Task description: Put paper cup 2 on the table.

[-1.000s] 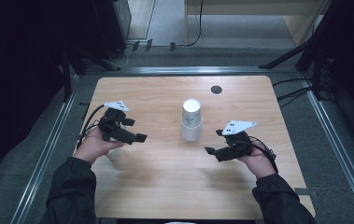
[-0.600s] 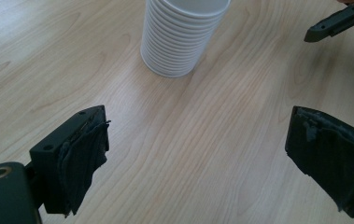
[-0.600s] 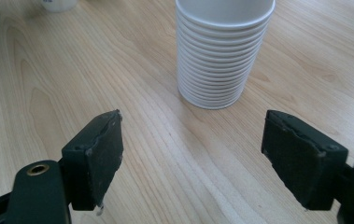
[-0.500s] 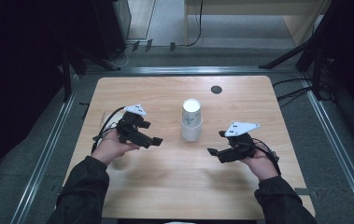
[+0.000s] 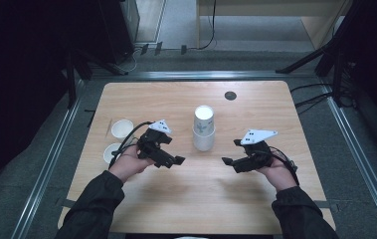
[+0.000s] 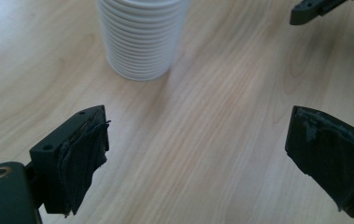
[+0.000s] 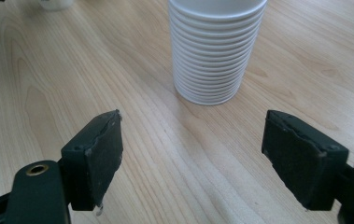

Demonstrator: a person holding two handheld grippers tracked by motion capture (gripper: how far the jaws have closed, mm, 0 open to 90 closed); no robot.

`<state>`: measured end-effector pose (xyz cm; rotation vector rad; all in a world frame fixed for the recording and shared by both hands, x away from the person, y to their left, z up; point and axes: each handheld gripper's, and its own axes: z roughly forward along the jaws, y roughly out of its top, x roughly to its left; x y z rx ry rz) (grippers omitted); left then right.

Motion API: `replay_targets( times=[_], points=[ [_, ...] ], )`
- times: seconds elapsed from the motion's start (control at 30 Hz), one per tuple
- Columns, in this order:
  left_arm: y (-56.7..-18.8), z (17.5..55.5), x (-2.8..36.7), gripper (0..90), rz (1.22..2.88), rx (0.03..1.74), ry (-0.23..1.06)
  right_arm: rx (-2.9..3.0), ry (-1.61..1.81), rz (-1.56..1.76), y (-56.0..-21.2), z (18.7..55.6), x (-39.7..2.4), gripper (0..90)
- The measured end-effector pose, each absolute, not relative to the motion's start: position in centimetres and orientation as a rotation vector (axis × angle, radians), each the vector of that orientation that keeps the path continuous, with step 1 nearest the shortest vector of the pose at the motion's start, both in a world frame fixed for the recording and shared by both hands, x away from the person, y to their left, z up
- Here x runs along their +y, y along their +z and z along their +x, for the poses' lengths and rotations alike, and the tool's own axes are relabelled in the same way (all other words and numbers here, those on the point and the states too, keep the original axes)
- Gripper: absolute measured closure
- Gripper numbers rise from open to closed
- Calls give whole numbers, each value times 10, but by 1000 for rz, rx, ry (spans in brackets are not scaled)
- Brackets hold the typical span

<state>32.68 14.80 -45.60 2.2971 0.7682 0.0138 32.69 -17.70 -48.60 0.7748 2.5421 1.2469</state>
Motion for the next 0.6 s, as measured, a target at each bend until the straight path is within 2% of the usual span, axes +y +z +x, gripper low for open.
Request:
replay_targets(
  times=[0.6],
  points=[
    [-479, 316, 134, 63, 2302, 748, 125, 2582, 1216, 744, -491, 330, -170, 211]
  ],
)
